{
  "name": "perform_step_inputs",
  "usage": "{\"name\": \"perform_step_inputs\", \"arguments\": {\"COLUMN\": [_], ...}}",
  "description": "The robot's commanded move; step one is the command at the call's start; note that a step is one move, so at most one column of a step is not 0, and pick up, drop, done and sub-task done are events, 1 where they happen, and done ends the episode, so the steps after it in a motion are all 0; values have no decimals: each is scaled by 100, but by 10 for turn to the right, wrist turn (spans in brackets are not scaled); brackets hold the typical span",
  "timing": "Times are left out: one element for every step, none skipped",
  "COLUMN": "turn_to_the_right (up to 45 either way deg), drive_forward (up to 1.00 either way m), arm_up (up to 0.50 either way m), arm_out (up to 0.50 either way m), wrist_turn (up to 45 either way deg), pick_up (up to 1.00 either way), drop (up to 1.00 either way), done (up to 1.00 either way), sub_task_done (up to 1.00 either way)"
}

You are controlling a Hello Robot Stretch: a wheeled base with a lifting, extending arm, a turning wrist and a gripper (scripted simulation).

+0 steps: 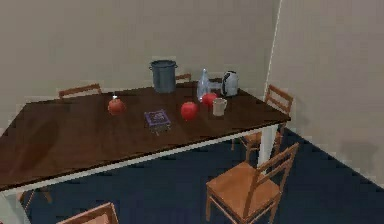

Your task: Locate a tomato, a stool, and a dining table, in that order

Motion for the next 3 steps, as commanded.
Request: {"name": "perform_step_inputs", "arguments": {"turn_to_the_right": [0,450,450], "drive_forward": [0,0,0], "arm_up": [0,0,0], "arm_out": [0,0,0], "wrist_turn": [0,0,0], "pick_up": [0,0,0], "drop": [0,0,0], "done": [0,0,0], "sub_task_done": [100,0,0]}}
